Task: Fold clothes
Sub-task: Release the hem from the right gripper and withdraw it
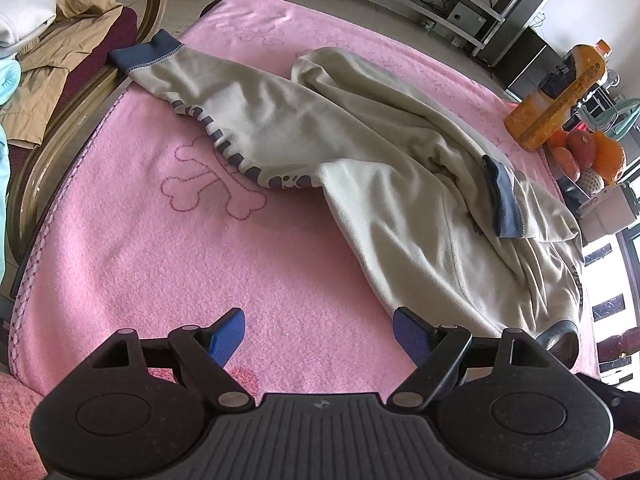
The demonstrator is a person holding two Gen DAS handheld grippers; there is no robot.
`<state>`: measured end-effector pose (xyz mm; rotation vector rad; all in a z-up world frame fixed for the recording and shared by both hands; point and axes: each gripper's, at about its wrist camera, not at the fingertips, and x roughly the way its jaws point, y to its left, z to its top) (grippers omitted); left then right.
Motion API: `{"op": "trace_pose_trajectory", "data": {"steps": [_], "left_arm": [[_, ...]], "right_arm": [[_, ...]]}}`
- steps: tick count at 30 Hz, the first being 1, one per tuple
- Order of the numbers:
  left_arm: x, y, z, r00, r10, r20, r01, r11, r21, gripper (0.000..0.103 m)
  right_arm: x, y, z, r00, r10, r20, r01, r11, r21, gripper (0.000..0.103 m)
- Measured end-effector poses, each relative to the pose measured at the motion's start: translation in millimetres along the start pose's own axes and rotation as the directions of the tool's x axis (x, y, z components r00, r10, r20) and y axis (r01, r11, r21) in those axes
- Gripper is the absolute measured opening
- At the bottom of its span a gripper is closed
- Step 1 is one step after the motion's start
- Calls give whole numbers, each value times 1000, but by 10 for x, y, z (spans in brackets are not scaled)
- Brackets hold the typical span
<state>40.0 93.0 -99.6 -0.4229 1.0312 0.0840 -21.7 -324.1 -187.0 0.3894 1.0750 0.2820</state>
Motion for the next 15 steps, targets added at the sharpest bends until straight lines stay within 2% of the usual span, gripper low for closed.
{"op": "trace_pose_trajectory", "data": {"steps": [8,15], "left_arm": [[8,3,2,1000,8,1,-8,1000,1,80],[21,1,0,1000,11,-3,-11,1000,5,80]], "right_arm": [[-61,45,39,999,28,37,-28,1000,-8,54],[-64,41,45,999,32,39,-32,999,-4,56]]}}
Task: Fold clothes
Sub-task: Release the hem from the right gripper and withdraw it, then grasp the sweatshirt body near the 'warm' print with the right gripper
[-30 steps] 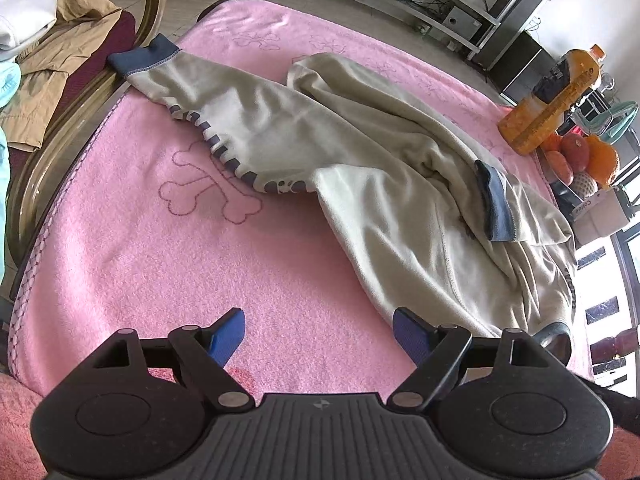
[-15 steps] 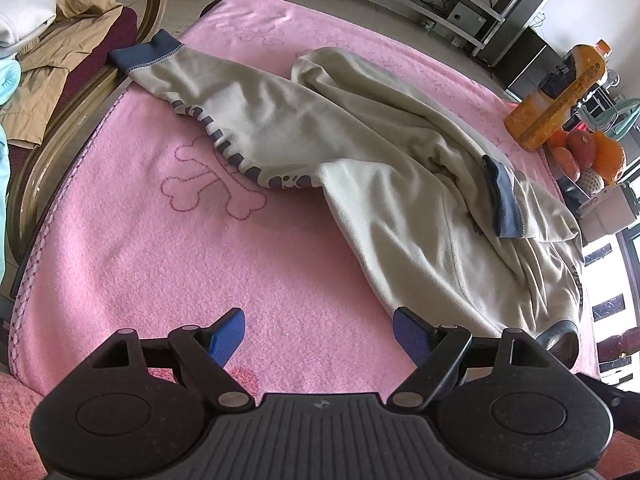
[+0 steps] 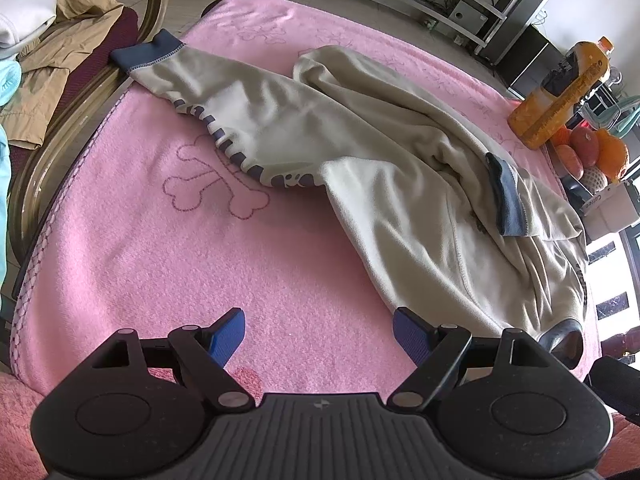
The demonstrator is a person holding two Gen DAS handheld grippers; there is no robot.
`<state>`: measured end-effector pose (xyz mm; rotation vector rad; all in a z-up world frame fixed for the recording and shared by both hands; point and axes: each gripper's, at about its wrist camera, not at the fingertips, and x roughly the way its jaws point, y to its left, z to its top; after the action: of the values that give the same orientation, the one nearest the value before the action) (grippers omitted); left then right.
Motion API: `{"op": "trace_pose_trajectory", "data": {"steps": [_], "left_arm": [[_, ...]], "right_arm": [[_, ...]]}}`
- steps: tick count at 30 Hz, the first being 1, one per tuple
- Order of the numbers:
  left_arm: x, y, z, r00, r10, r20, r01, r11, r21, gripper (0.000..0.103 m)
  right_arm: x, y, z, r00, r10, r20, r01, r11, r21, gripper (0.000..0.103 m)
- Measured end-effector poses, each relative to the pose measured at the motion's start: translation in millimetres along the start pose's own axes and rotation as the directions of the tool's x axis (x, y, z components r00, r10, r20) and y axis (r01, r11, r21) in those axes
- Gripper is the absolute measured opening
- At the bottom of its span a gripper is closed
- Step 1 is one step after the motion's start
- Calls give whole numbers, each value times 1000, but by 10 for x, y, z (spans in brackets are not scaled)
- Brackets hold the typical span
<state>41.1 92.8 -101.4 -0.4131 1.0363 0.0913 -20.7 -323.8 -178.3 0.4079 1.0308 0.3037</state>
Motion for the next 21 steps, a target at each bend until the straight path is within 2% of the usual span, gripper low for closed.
{"op": "trace_pose_trajectory", "data": {"steps": [17,21], "left_arm": [[14,9,4,1000,4,-4,-4,1000,-4,80],[1,21,7,1000,1,7,-1,1000,-6,77]], "right_arm": [[4,7,7,1000,2,3,-2,1000,3,59],[-41,-6,33,1000,6,21,-6,1000,10,59]]}}
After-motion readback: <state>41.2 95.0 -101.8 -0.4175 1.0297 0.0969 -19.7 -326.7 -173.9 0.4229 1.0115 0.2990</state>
